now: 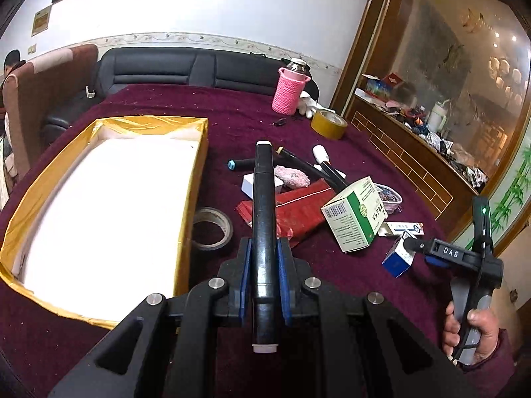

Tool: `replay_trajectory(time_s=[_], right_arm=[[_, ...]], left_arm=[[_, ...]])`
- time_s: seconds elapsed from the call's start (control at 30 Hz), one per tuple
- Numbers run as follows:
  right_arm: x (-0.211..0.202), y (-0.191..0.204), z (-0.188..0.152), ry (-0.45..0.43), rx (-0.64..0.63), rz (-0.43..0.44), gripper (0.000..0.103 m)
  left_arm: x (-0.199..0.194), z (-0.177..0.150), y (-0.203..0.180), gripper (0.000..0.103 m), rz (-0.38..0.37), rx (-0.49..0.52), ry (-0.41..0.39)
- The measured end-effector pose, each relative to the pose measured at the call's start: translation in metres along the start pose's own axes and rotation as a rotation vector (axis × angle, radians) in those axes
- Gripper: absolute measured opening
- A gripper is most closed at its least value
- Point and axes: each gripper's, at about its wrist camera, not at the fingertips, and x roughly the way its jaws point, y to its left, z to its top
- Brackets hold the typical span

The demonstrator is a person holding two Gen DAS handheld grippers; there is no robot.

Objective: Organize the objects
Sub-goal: 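Carry the marker toward the tray with the left gripper while the right grasps the white barcode box, then lower the marker and the barcode box into the tray and open both grippers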

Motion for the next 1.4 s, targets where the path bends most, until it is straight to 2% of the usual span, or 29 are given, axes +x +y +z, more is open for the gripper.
replay_trajectory(time_s=[0.17,0.23,0.3,0.33,0.37,0.4,0.47,0.53,0.83,1.03,1.17,1.3,1.4], right_arm=[[-0.003,0.023,-0.006,-0.023,-0.049,-0.005,0.103],[-0.004,0.036,-0.01,-0.031,-0.1,-0.03,0.103],[-0.002,0.046,-0.013,-0.043,-0.139,-0.073,0.098],[0.0,0.049,-0.014,-0.039,-0.147,-0.09,0.084],[0.004,0.048,-0.014,-0.027,-0.139,-0.092,0.063],[0.008,0.046,-0.014,-0.014,-0.122,-0.087,0.055],[0.008,0.039,-0.014,-0.024,-0.096,-0.075,0.046],[0.003,0.032,-0.013,-0.039,-0.076,-0.048,0.041],[-0.03,0.025,-0.014,-0.066,-0.065,0.067,0.037],[-0.056,0.027,-0.007,-0.062,0.009,0.298,0.037],[-0.058,0.061,0.007,-0.02,-0.017,0.423,0.038],[-0.037,0.114,0.022,0.081,-0.051,0.532,0.038],[-0.018,0.159,0.031,0.12,-0.094,0.552,0.038]], left_arm=[[-0.005,-0.006,0.007,0.014,-0.006,-0.015,0.004],[-0.008,-0.009,0.007,0.014,0.001,-0.007,-0.004],[-0.011,-0.01,0.005,0.014,0.013,0.003,-0.016],[-0.012,-0.01,0.005,0.014,0.015,0.005,-0.019],[-0.014,-0.01,0.005,0.014,0.015,0.006,-0.02],[-0.015,-0.009,0.006,0.014,0.016,0.005,-0.022],[-0.018,-0.01,0.009,0.014,0.021,0.004,-0.029],[-0.021,-0.01,0.012,0.014,0.028,0.001,-0.035],[-0.037,-0.009,0.027,0.014,0.046,-0.031,-0.055],[-0.055,0.006,0.045,0.014,0.033,-0.073,-0.076],[-0.06,0.025,0.059,0.014,0.062,-0.076,-0.078],[-0.05,0.051,0.069,0.014,0.126,-0.03,-0.071],[-0.034,0.071,0.084,0.014,0.144,-0.031,-0.05]])
